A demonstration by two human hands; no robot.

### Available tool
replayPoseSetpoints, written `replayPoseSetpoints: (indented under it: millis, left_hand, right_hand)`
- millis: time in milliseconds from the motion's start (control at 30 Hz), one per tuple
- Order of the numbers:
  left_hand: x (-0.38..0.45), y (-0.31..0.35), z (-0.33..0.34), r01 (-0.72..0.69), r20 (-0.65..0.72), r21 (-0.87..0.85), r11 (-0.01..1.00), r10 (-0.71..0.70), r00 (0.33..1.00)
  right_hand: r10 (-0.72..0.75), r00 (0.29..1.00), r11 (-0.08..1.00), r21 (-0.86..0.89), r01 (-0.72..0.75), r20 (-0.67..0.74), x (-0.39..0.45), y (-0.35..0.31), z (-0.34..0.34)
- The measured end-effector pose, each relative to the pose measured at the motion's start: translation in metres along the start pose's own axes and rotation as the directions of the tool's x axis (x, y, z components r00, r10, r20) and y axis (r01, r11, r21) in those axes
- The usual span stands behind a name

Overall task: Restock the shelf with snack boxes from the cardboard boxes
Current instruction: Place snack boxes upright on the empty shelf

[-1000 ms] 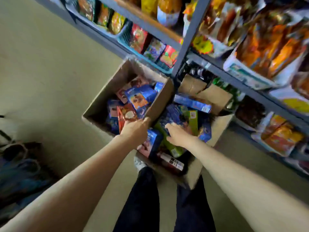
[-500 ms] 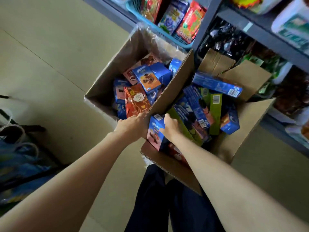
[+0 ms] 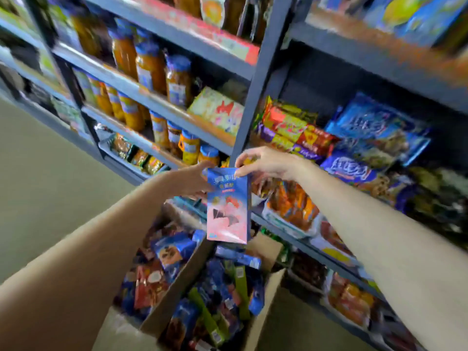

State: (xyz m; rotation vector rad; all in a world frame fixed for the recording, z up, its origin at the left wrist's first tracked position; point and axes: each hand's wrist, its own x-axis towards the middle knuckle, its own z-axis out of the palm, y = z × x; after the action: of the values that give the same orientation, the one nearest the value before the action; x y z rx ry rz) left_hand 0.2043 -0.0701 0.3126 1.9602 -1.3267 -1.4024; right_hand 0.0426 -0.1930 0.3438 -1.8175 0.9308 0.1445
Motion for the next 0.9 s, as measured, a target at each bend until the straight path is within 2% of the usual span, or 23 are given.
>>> replayPoseSetpoints:
  millis: [100,167,233,333,400,533,600,667,733,800,867,900]
  left_hand:
    - [-0.039,0.088,-0.061,-0.139,0.12,-0.16,0.977,0.159,0.98]
    - [-0.058,0.14,-0.095,-0.252,0.163,-0.209,0.945,0.288,0.944]
    - [-0.077,0.191,-0.13,-0.35,0.154,-0.23,0.908,0.389,0.908]
    - [-0.111,0.265,-0.171,-0.499,0.145,-0.212,0.84,0.532,0.834]
    - [-0.123,0.302,-0.191,-0.571,0.089,-0.202,0.796,0.595,0.798]
    - [-0.138,0.361,-0.21,-0.694,-0.079,-0.251,0.674,0.701,0.709]
    - [-0.145,0.387,-0.206,-0.762,-0.218,-0.314,0.567,0.738,0.639]
    - [-0.151,0.407,-0.203,-0.844,-0.414,-0.208,0.494,0.738,0.534]
    - [-0.153,0.423,-0.203,-0.87,-0.567,0.118,0.478,0.752,0.336]
    - [-0.148,0.435,-0.204,-0.731,-0.574,0.487,0.478,0.806,0.145]
    - [-0.14,0.449,-0.2,-0.55,-0.497,0.711,0.438,0.866,0.047]
    - [-0.133,0.457,-0.198,-0.464,-0.434,0.791,0.399,0.9,0.034]
  right_hand:
    - [-0.128,0.987,0.992,-0.033,0.125,-0.094,-0.061,-0.095,-0.064]
    - [-0.233,0.95,0.972,-0.085,0.22,-0.207,-0.098,-0.147,-0.097]
    - [-0.325,0.872,0.946,-0.119,0.303,-0.365,-0.135,-0.192,-0.128]
    - [-0.41,0.703,0.895,-0.105,0.434,-0.581,-0.187,-0.238,-0.161]
    - [-0.432,0.634,0.869,-0.108,0.483,-0.641,-0.209,-0.253,-0.18]
    - [-0.468,0.639,0.866,-0.171,0.47,-0.61,-0.233,-0.264,-0.205]
    - [-0.484,0.58,0.844,-0.175,0.507,-0.655,-0.244,-0.273,-0.215]
    - [-0.471,0.465,0.813,-0.164,0.558,-0.75,-0.259,-0.283,-0.234]
    - [-0.442,0.349,0.789,-0.173,0.59,-0.827,-0.272,-0.289,-0.261]
    - [-0.438,0.224,0.798,-0.262,0.542,-0.871,-0.274,-0.294,-0.292]
    - [-0.472,0.119,0.833,-0.397,0.386,-0.874,-0.263,-0.297,-0.322]
    - [-0.486,0.094,0.846,-0.44,0.302,-0.869,-0.255,-0.299,-0.335]
